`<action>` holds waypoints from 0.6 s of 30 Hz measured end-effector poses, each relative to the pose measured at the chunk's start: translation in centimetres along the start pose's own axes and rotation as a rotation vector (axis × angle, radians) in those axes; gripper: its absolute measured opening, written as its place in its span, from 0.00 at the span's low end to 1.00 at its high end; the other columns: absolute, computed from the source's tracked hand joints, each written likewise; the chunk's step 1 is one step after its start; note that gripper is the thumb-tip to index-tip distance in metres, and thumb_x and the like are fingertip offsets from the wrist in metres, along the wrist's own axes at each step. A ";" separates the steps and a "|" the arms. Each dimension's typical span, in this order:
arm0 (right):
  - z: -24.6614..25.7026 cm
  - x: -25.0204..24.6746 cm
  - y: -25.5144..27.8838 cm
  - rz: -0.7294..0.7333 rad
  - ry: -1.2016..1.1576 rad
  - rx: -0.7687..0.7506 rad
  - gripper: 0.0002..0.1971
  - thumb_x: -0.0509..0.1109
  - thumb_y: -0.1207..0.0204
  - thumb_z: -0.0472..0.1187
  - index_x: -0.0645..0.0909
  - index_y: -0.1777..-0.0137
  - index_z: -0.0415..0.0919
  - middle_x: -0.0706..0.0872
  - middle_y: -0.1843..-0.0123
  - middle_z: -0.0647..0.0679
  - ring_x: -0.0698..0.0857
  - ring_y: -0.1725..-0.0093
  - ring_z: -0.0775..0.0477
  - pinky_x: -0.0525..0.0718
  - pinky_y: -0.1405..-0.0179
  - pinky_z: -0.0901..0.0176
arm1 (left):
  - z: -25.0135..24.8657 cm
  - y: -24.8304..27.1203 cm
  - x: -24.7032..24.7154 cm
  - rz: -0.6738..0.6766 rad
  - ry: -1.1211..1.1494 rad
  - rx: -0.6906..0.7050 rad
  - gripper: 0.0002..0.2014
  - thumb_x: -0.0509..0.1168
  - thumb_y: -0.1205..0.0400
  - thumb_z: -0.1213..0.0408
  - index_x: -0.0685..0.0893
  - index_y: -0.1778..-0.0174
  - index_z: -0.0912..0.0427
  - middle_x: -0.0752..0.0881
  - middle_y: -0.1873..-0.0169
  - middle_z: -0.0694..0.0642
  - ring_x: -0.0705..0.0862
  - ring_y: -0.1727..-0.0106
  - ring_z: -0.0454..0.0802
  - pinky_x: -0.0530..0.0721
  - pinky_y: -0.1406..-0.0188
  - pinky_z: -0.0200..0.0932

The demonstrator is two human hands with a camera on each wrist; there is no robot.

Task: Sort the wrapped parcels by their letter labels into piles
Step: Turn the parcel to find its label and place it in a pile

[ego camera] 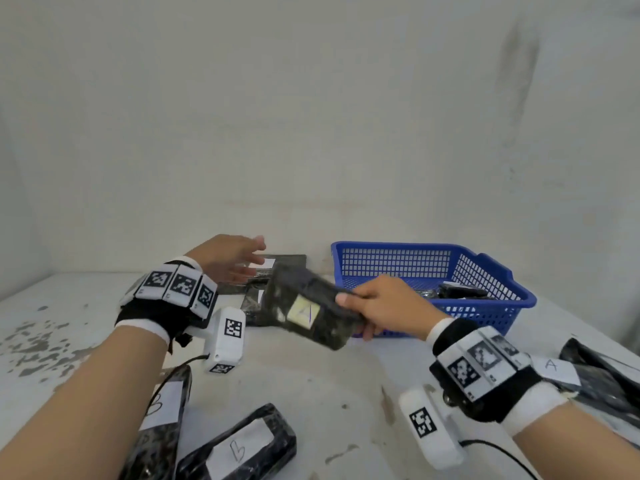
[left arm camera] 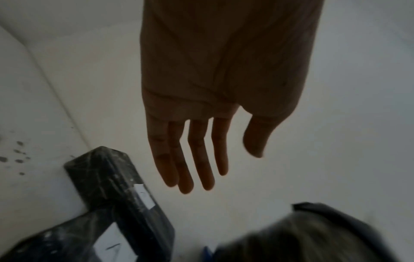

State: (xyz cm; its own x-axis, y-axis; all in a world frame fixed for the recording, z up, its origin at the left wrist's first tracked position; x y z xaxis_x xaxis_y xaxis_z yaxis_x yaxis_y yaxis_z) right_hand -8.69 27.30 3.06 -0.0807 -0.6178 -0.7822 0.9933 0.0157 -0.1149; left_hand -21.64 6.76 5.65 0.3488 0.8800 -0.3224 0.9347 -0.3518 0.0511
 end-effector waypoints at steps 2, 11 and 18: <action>0.5 -2.9 0.4 -0.061 -0.106 0.021 0.19 0.65 0.14 0.51 0.89 0.62 0.42 0.90 0.72 0.49 0.87 0.74 0.53 0.87 0.67 0.64 | -1.5 1.8 1.8 0.147 -0.068 0.110 0.27 0.58 0.20 0.37 0.79 0.34 0.53 0.85 0.39 0.52 0.85 0.41 0.54 0.80 0.35 0.52; 2.6 -11.4 1.4 -0.206 -0.290 -0.054 0.30 0.63 0.19 0.61 0.88 0.58 0.32 0.89 0.68 0.44 0.85 0.71 0.52 0.87 0.59 0.60 | -8.7 6.6 5.3 0.093 0.130 0.488 0.31 0.75 0.26 0.67 0.77 0.28 0.40 0.85 0.42 0.63 0.90 0.46 0.57 0.89 0.51 0.43; 3.7 -12.3 3.9 -0.323 -0.661 -0.343 0.37 0.75 0.32 0.57 0.72 0.22 0.52 0.90 0.37 0.42 0.90 0.39 0.39 0.86 0.39 0.44 | -11.5 9.5 6.0 0.011 0.476 0.560 0.27 0.70 0.23 0.74 0.77 0.28 0.51 0.90 0.50 0.67 0.91 0.52 0.57 0.90 0.51 0.44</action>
State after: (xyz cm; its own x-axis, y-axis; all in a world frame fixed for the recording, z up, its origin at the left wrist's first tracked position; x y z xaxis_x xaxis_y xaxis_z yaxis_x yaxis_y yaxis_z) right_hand -3.49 32.04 14.55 -0.1867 -0.9680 -0.1676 0.8400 -0.0689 -0.5382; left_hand -9.90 12.41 15.05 0.4688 0.8740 0.1278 0.8007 -0.3594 -0.4793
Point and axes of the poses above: each hand's wrist, its own y-axis away from the middle knuckle, its own x-axis out of the palm, z = x × y, the point moved 8 cm from there along -y, towards the middle knuckle
